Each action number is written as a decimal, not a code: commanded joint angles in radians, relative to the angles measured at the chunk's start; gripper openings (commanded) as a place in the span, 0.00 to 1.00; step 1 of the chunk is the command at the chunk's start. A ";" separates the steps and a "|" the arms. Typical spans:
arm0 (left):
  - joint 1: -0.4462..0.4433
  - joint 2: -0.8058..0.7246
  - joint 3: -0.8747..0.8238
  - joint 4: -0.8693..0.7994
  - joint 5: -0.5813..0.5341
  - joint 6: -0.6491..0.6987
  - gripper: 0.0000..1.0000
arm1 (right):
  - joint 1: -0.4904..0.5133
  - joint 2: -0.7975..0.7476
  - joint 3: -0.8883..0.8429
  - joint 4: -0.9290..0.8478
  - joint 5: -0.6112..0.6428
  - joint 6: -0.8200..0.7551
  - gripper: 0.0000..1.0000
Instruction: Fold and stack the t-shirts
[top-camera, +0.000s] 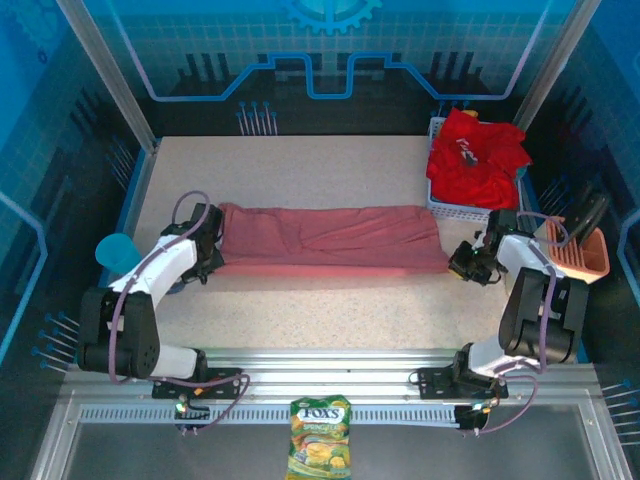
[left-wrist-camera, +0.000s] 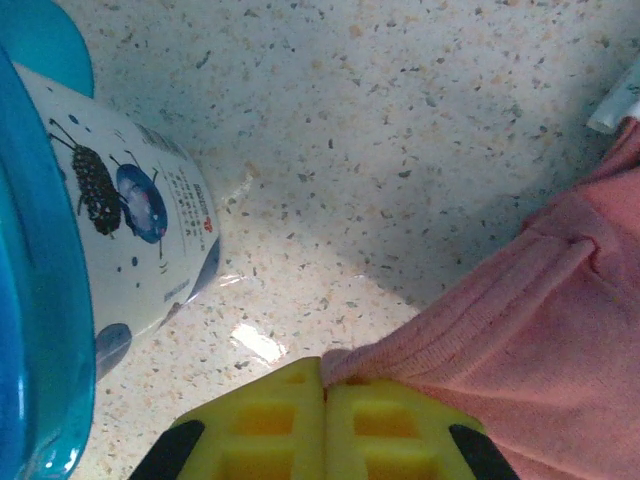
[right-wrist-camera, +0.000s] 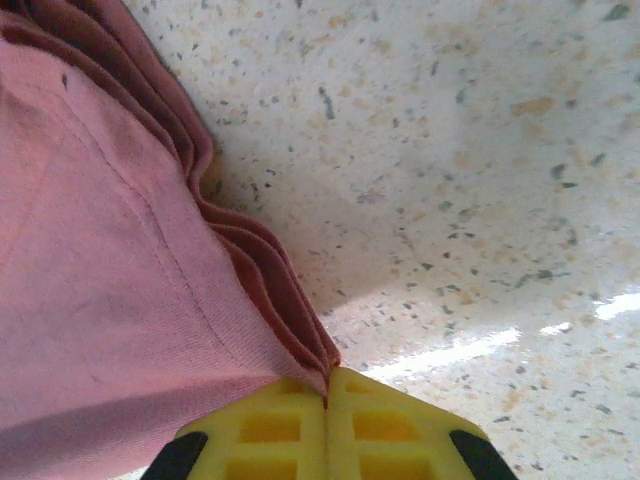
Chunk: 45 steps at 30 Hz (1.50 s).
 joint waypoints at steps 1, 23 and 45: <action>-0.014 0.012 0.021 -0.041 -0.091 0.044 0.00 | -0.024 -0.026 0.005 -0.024 0.008 -0.004 0.00; -0.038 0.003 0.171 -0.189 -0.072 0.015 0.99 | 0.193 -0.132 0.055 -0.132 0.154 -0.024 1.00; -0.075 -0.200 0.049 -0.039 0.534 -0.236 0.86 | 0.480 -0.130 0.304 -0.146 0.161 -0.042 1.00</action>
